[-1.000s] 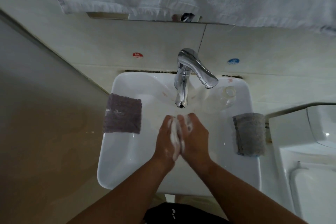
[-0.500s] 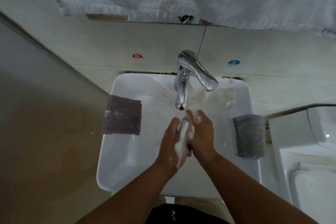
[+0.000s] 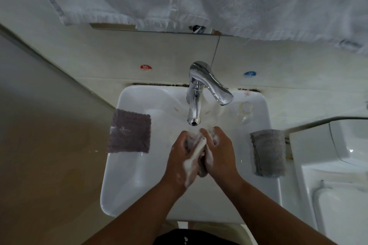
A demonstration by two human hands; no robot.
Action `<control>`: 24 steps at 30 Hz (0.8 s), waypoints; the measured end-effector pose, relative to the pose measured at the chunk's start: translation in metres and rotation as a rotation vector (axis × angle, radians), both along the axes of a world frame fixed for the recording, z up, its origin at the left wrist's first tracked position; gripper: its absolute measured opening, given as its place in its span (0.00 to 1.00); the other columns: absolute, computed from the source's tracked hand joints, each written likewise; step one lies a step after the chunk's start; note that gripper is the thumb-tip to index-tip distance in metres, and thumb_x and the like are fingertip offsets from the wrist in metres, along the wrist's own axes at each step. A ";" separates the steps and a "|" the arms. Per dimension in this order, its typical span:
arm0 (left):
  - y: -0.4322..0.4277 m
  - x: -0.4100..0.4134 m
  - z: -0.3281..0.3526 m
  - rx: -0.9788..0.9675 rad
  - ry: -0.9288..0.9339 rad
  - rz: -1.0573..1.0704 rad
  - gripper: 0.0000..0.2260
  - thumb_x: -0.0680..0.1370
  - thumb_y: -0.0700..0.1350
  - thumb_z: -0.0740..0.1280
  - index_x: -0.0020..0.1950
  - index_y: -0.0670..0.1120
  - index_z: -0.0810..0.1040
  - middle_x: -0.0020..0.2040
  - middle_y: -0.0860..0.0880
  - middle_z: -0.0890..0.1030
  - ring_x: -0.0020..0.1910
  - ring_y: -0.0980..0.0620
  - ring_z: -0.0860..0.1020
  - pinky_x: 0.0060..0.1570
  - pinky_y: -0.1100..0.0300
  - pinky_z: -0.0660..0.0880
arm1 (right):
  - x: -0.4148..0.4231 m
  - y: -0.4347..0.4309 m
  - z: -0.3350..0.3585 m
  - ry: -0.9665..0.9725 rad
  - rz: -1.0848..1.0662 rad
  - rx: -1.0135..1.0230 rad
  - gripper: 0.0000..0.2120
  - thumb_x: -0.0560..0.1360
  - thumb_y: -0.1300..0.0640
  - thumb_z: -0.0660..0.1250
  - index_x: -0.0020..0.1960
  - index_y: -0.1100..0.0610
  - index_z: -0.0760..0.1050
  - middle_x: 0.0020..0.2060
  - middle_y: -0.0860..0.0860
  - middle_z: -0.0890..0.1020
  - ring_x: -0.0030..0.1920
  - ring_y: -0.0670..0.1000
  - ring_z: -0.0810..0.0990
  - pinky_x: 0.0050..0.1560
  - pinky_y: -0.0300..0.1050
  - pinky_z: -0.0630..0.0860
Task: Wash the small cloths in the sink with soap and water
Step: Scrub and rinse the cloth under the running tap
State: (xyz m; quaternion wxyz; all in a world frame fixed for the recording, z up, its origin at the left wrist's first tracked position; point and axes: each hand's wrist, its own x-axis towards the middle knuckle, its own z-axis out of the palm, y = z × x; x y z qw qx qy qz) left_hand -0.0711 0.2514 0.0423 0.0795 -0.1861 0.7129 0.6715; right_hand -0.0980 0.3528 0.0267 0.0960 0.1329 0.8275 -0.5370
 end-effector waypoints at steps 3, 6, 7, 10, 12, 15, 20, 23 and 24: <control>0.000 0.003 0.004 -0.042 0.040 0.034 0.11 0.78 0.51 0.69 0.45 0.46 0.73 0.40 0.44 0.79 0.38 0.49 0.80 0.39 0.49 0.80 | -0.001 0.003 0.021 0.114 0.043 0.006 0.11 0.80 0.50 0.67 0.41 0.54 0.72 0.31 0.47 0.78 0.32 0.43 0.78 0.34 0.35 0.72; 0.004 0.005 0.009 0.044 0.026 0.099 0.06 0.79 0.51 0.69 0.48 0.51 0.75 0.41 0.53 0.81 0.41 0.56 0.81 0.43 0.54 0.81 | -0.008 0.006 0.041 0.170 0.090 -0.020 0.11 0.78 0.51 0.69 0.41 0.52 0.71 0.30 0.44 0.77 0.30 0.41 0.77 0.33 0.31 0.70; 0.004 0.004 0.011 0.049 0.040 0.117 0.11 0.77 0.56 0.69 0.49 0.49 0.76 0.42 0.53 0.81 0.42 0.55 0.82 0.44 0.51 0.82 | -0.011 0.005 0.048 0.182 0.094 -0.031 0.11 0.78 0.51 0.69 0.40 0.51 0.71 0.30 0.43 0.77 0.30 0.41 0.76 0.33 0.30 0.70; 0.006 -0.001 0.018 0.033 0.113 0.126 0.09 0.78 0.52 0.67 0.48 0.47 0.74 0.39 0.52 0.80 0.41 0.52 0.80 0.44 0.51 0.80 | -0.018 0.005 0.061 0.217 0.102 -0.063 0.10 0.78 0.52 0.70 0.42 0.52 0.72 0.32 0.42 0.78 0.31 0.42 0.77 0.34 0.31 0.71; 0.005 -0.006 0.021 -0.020 0.198 0.121 0.06 0.79 0.48 0.66 0.48 0.46 0.73 0.40 0.51 0.79 0.40 0.49 0.80 0.44 0.50 0.79 | -0.022 0.005 0.065 0.229 0.101 -0.105 0.09 0.78 0.50 0.70 0.45 0.55 0.75 0.34 0.46 0.80 0.33 0.44 0.80 0.36 0.36 0.75; 0.002 -0.008 0.016 -0.028 0.281 0.074 0.16 0.77 0.55 0.69 0.48 0.44 0.70 0.41 0.51 0.78 0.41 0.47 0.80 0.44 0.48 0.81 | -0.025 0.005 0.068 0.234 0.102 -0.115 0.10 0.77 0.47 0.68 0.46 0.54 0.76 0.34 0.49 0.81 0.33 0.46 0.80 0.36 0.42 0.77; 0.004 -0.010 0.029 0.049 0.296 0.097 0.18 0.78 0.57 0.69 0.50 0.43 0.72 0.44 0.52 0.81 0.45 0.52 0.82 0.42 0.60 0.81 | -0.032 0.001 0.079 0.270 0.131 -0.148 0.07 0.78 0.51 0.69 0.49 0.53 0.75 0.32 0.42 0.80 0.33 0.42 0.80 0.35 0.32 0.73; 0.002 -0.016 0.032 -0.040 0.305 0.062 0.09 0.78 0.50 0.70 0.51 0.47 0.74 0.47 0.64 0.81 0.47 0.66 0.80 0.47 0.67 0.76 | -0.040 -0.005 0.087 0.282 0.133 -0.159 0.12 0.76 0.47 0.69 0.48 0.56 0.75 0.33 0.45 0.81 0.33 0.43 0.81 0.34 0.34 0.75; 0.001 -0.016 0.030 -0.051 0.275 0.068 0.05 0.79 0.48 0.69 0.49 0.51 0.74 0.46 0.61 0.81 0.45 0.67 0.78 0.46 0.65 0.75 | -0.042 -0.007 0.088 0.283 0.135 -0.155 0.12 0.76 0.47 0.69 0.47 0.56 0.74 0.33 0.46 0.80 0.33 0.43 0.81 0.34 0.33 0.75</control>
